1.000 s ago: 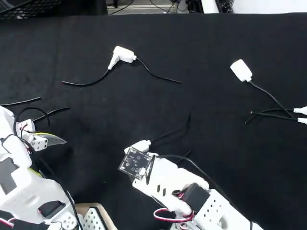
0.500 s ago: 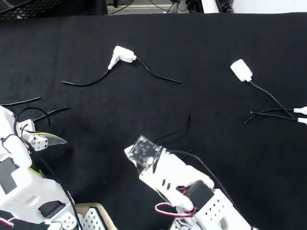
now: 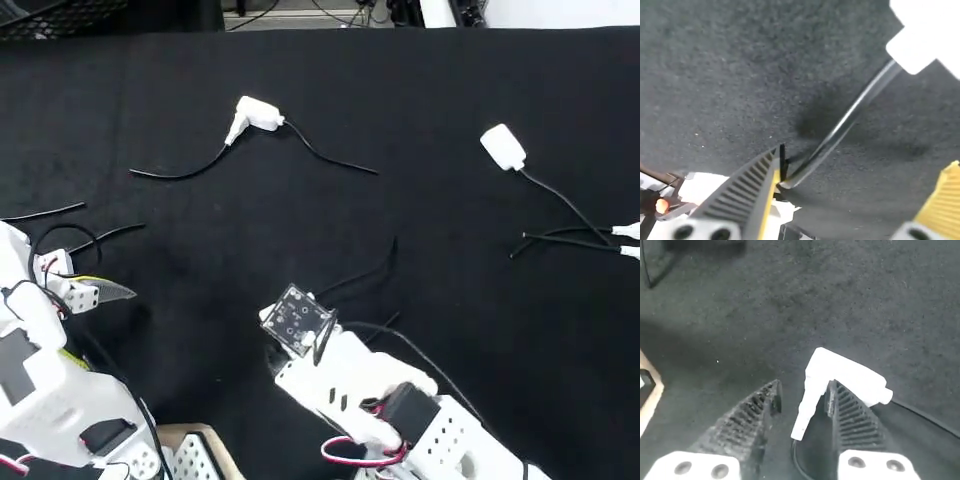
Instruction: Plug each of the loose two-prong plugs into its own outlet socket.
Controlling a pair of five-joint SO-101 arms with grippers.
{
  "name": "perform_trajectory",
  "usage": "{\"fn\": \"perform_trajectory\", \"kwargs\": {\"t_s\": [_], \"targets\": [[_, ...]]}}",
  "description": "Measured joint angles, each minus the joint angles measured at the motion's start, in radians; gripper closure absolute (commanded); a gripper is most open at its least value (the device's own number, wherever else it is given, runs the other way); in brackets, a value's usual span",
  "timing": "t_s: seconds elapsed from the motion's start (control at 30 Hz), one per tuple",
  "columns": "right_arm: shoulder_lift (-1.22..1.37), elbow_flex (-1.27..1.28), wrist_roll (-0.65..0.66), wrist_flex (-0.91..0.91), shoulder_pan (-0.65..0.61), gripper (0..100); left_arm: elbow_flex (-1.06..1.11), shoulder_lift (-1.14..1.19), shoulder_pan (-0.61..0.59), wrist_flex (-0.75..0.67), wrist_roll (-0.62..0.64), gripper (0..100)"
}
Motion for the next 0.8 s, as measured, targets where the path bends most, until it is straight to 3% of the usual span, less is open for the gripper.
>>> {"fn": "perform_trajectory", "kwargs": {"t_s": [0.67, 0.8], "targets": [[0.000, -0.032, -0.072, 0.106, 0.063, 84.5, 0.000, 0.000, 0.000, 0.000, 0.002, 55], [0.000, -0.080, -0.072, 0.157, 0.063, 88.4, 0.000, 0.000, 0.000, 0.000, 0.002, 55]]}}
